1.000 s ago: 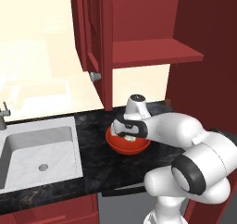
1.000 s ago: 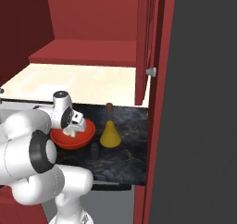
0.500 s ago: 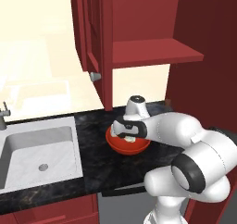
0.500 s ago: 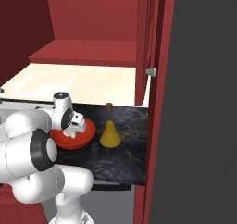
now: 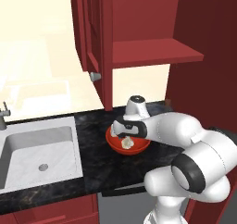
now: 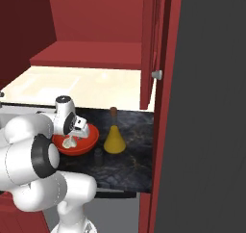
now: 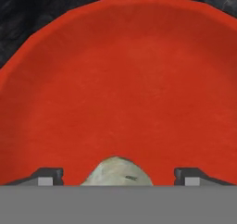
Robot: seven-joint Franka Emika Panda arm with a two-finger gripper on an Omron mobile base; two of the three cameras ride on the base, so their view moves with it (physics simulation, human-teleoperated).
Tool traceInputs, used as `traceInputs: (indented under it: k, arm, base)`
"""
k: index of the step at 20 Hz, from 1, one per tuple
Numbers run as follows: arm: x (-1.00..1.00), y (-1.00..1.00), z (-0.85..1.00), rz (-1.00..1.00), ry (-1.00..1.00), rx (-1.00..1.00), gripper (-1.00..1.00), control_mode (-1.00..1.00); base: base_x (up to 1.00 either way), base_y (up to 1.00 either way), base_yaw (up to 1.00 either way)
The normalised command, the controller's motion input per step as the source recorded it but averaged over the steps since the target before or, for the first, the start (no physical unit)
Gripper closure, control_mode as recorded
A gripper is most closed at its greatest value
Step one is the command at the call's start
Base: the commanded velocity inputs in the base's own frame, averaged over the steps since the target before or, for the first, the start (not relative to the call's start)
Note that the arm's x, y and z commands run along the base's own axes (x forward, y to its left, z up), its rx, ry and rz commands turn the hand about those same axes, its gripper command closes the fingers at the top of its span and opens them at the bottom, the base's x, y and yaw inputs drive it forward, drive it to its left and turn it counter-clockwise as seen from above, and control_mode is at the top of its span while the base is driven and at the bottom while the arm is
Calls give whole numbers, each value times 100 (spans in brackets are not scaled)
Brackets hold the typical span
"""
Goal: Retrieve the bottle and the shaker from the cabinet and place them next to the mixing bowl on the counter. Then add garlic from the fridge to the mixing bowl.
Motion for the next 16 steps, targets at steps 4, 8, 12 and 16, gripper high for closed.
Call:
traceInputs:
  k: [4,8,12,16]
  arm:
    - [0,0,22,0,-1,0,-100,-100]
    - [-19,0,79,0,-15,0,-100,-100]
    - [-48,0,100,0,-22,0,-100,-100]
    - [-62,0,100,0,-21,0,-100,-100]
  base:
    - [0,0,0]
    - [0,0,0]
    - [0,0,0]
    - [0,0,0]
